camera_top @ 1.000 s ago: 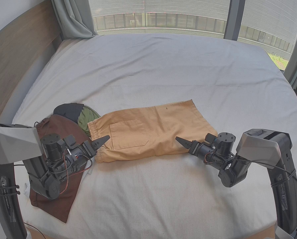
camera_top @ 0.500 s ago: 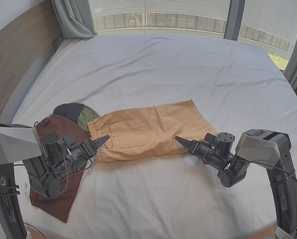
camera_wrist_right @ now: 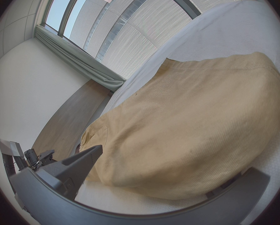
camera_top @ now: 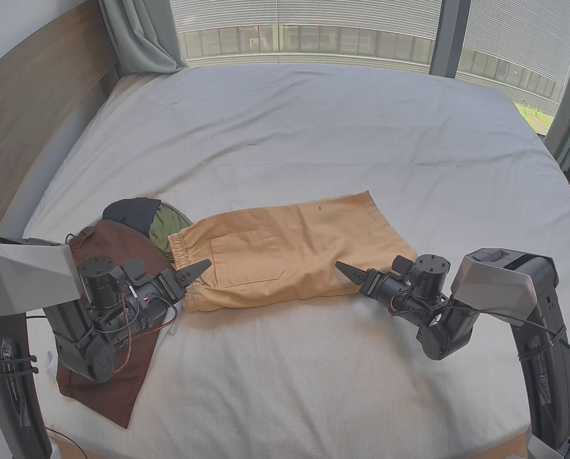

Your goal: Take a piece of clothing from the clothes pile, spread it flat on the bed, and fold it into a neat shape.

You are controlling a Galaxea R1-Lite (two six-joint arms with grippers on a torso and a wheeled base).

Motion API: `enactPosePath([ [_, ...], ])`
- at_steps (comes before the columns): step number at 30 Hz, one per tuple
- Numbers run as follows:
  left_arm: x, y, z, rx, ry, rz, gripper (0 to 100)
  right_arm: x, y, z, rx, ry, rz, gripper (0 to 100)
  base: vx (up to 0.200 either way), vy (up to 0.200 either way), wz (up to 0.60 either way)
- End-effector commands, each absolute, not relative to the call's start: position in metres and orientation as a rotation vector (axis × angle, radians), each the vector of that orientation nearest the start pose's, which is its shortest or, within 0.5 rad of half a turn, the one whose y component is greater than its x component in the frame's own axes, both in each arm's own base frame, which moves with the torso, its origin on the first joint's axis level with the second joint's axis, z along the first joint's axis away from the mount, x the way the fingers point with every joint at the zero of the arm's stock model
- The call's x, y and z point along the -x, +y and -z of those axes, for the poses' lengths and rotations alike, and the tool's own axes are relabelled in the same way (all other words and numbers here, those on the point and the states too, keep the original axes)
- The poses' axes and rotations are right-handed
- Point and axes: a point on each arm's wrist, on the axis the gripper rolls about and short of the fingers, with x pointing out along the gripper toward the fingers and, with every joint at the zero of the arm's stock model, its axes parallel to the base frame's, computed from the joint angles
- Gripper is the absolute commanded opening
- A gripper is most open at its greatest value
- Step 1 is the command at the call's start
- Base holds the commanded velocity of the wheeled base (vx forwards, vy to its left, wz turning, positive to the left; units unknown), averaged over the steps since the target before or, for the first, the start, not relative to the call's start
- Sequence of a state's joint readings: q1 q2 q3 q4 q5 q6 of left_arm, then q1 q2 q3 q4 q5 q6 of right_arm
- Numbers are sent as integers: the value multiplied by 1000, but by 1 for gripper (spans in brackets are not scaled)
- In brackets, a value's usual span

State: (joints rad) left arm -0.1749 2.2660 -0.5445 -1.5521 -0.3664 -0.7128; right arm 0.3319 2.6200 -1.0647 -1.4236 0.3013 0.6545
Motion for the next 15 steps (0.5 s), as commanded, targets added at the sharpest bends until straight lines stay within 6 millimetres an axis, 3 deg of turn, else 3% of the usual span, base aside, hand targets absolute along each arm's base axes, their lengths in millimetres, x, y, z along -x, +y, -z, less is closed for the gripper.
enactPosePath([
  [1,-334,-67,-29,710,355,455,100,-412,153,38,-629,336,-575,100,0,0,0],
  [15,-334,-67,-30,710,354,456,100,-411,159,43,-635,353,-584,100,0,0,0],
])
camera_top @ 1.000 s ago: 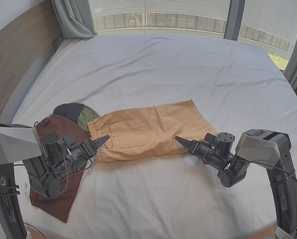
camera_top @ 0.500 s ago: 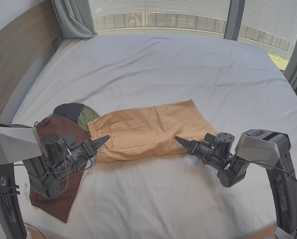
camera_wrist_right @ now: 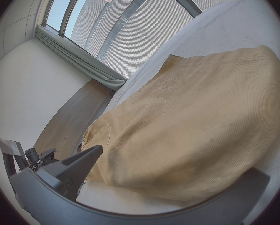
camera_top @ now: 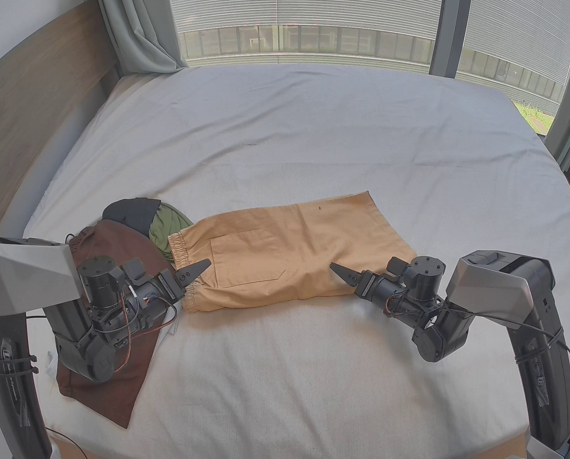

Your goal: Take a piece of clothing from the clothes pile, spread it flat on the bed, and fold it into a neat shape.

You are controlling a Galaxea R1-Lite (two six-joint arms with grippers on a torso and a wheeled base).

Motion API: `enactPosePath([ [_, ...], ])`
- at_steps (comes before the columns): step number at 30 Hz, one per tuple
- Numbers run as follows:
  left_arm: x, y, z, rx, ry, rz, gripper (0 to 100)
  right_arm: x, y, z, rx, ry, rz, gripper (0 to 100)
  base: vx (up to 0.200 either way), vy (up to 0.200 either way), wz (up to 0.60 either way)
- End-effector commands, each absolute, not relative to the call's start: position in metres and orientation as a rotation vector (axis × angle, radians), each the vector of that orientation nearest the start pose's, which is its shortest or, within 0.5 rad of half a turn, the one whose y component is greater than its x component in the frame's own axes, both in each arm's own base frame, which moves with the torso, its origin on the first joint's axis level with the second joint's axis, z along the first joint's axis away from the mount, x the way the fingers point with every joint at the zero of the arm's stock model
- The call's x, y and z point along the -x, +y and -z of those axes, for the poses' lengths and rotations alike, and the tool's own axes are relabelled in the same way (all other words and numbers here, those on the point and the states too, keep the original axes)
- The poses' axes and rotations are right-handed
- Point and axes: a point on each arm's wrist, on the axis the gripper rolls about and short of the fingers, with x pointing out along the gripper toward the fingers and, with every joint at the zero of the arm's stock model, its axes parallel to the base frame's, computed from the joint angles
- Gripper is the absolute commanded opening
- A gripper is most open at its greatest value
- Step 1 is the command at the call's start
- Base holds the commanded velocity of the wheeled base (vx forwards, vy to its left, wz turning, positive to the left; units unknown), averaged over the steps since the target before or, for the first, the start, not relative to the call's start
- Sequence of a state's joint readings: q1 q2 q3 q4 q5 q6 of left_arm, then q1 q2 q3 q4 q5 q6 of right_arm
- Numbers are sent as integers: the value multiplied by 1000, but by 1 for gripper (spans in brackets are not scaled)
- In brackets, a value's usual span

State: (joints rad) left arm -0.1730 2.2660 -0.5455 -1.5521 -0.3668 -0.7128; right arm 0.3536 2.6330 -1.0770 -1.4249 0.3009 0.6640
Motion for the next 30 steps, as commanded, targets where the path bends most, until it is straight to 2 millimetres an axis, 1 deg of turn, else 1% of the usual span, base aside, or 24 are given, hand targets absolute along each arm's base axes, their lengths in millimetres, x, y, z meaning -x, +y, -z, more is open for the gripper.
enactPosePath([
  [1,-334,-67,-30,710,354,456,100,-411,159,43,-635,351,-583,100,0,0,0],
  [2,-334,-66,-30,710,353,454,100,-411,159,43,-635,349,-584,100,0,0,0],
  [3,-334,-67,-29,710,355,455,100,-411,159,43,-635,349,-584,0,0,0,0],
  [5,-334,-66,-30,710,353,454,100,-411,159,46,-635,352,-581,0,0,0,0],
  [15,-334,-66,-30,711,356,468,100,-410,159,46,-635,348,-574,0,0,0,0],
  [18,-336,-67,-32,707,344,475,100,-408,158,46,-635,355,-572,0,0,0,0],
  [20,-338,-67,-35,705,327,474,100,-403,156,44,-633,368,-567,0,0,0,0],
  [22,-337,-67,-40,707,319,486,100,-401,155,40,-631,363,-567,0,0,0,0],
  [26,-335,-65,-44,707,315,501,100,-396,153,41,-628,363,-567,0,0,0,0],
  [30,-334,-64,-45,704,319,516,100,-392,152,37,-624,363,-567,0,0,0,0],
])
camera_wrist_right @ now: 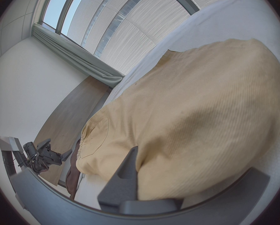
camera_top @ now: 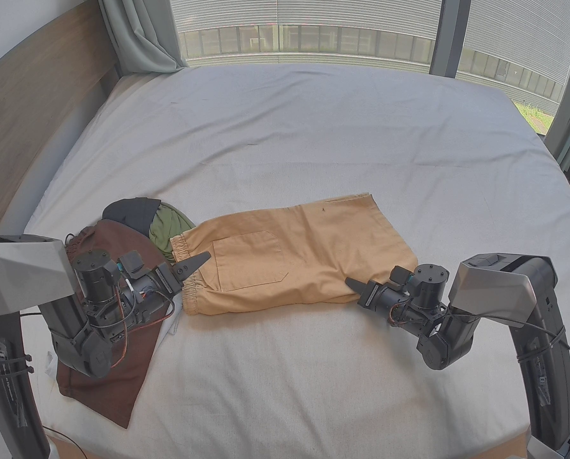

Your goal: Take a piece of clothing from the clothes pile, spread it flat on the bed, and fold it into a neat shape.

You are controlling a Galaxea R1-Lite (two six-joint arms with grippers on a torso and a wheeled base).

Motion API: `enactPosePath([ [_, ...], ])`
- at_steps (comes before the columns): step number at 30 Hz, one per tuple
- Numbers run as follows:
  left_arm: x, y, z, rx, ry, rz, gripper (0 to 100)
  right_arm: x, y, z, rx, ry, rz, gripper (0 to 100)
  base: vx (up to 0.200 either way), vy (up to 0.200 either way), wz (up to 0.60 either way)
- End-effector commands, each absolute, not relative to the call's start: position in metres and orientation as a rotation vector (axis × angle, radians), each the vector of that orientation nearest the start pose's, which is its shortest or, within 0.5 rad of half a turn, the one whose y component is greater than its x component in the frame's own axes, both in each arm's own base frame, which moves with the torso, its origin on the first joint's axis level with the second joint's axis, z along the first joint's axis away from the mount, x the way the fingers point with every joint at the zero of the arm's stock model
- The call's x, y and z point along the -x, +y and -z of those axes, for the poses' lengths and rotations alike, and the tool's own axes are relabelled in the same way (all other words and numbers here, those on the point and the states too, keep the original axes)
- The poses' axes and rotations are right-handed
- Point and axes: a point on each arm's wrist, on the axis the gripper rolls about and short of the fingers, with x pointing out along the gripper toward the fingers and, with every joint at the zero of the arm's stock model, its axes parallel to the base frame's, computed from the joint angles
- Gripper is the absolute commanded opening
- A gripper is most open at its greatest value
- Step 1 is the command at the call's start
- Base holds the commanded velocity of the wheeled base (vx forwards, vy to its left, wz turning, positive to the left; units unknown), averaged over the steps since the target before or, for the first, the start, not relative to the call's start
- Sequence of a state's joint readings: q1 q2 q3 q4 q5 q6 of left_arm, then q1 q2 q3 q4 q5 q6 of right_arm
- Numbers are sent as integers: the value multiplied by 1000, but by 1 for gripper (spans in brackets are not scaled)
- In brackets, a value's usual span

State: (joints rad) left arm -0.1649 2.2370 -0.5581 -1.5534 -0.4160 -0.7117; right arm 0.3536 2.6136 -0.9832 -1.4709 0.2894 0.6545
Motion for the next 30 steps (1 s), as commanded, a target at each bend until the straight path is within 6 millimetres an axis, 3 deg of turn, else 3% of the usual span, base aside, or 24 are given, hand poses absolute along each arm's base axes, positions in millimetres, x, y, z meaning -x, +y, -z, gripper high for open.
enactPosePath([
  [1,-334,-63,-45,705,322,514,100,-391,151,36,-624,365,-568,0,0,0,0],
  [14,-330,-58,-41,636,331,541,100,-380,148,31,-619,390,-560,0,0,0,0],
  [30,-327,-58,-41,634,338,542,100,-346,134,25,-573,431,-544,0,0,0,0],
])
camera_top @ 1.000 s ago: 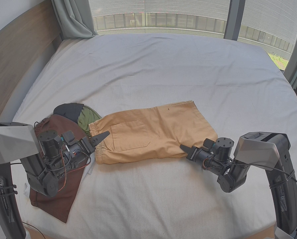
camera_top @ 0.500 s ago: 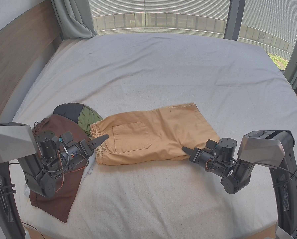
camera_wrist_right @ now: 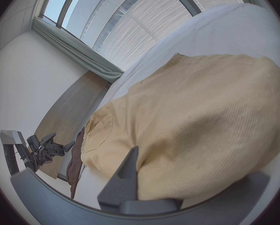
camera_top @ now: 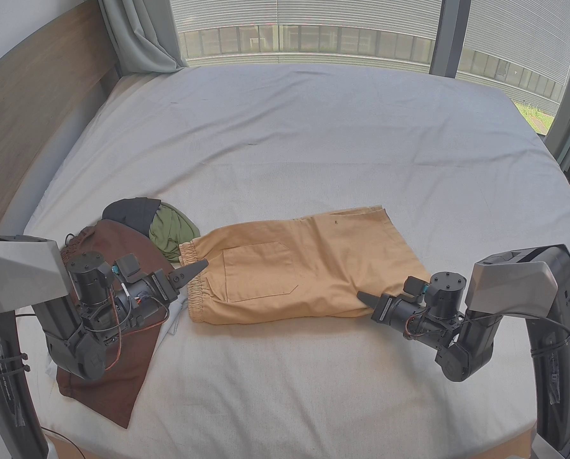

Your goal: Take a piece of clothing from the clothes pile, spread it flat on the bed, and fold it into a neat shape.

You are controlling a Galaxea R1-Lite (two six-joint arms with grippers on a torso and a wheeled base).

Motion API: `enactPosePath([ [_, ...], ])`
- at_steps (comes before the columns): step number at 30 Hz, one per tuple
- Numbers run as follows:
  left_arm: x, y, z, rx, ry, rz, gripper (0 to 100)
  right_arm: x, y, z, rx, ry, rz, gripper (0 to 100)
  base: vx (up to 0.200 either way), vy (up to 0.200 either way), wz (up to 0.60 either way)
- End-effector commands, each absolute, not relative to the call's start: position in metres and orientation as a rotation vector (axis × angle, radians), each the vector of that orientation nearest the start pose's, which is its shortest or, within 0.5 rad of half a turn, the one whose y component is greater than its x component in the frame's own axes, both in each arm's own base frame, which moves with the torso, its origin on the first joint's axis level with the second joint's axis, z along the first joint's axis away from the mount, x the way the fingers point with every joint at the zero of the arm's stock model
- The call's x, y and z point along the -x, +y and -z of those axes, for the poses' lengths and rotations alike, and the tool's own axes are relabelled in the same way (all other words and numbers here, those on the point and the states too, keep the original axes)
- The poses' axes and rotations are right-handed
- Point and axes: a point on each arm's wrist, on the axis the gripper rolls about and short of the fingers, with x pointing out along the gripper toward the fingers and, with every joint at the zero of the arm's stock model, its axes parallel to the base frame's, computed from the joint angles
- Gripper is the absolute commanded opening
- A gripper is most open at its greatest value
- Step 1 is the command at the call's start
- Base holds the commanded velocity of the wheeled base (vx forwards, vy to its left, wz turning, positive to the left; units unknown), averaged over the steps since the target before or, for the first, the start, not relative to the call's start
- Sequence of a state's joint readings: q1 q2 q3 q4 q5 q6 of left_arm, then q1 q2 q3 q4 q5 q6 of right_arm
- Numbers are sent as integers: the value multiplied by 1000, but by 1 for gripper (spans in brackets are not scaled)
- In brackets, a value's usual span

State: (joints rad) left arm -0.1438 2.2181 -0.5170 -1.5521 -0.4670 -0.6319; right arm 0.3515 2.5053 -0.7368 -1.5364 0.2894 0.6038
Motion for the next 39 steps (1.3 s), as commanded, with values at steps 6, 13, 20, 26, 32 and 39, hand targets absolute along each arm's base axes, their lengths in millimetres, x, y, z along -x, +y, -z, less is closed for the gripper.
enactPosePath([
  [6,-326,-58,-42,634,341,544,100,-330,129,27,-559,480,-520,0,0,0,0],
  [13,-325,-59,-42,634,341,546,100,-318,125,31,-524,516,-497,0,0,0,0],
  [20,-323,-58,-45,633,337,547,100,-305,122,28,-518,549,-491,0,0,0,0],
  [26,-321,-60,-46,632,341,554,100,-293,117,27,-504,576,-448,0,0,0,0],
  [32,-319,-60,-45,632,354,571,100,-280,112,29,-468,614,-434,0,0,0,0],
  [39,-317,-60,-46,632,357,580,100,-269,107,33,-424,643,-394,0,0,0,0],
])
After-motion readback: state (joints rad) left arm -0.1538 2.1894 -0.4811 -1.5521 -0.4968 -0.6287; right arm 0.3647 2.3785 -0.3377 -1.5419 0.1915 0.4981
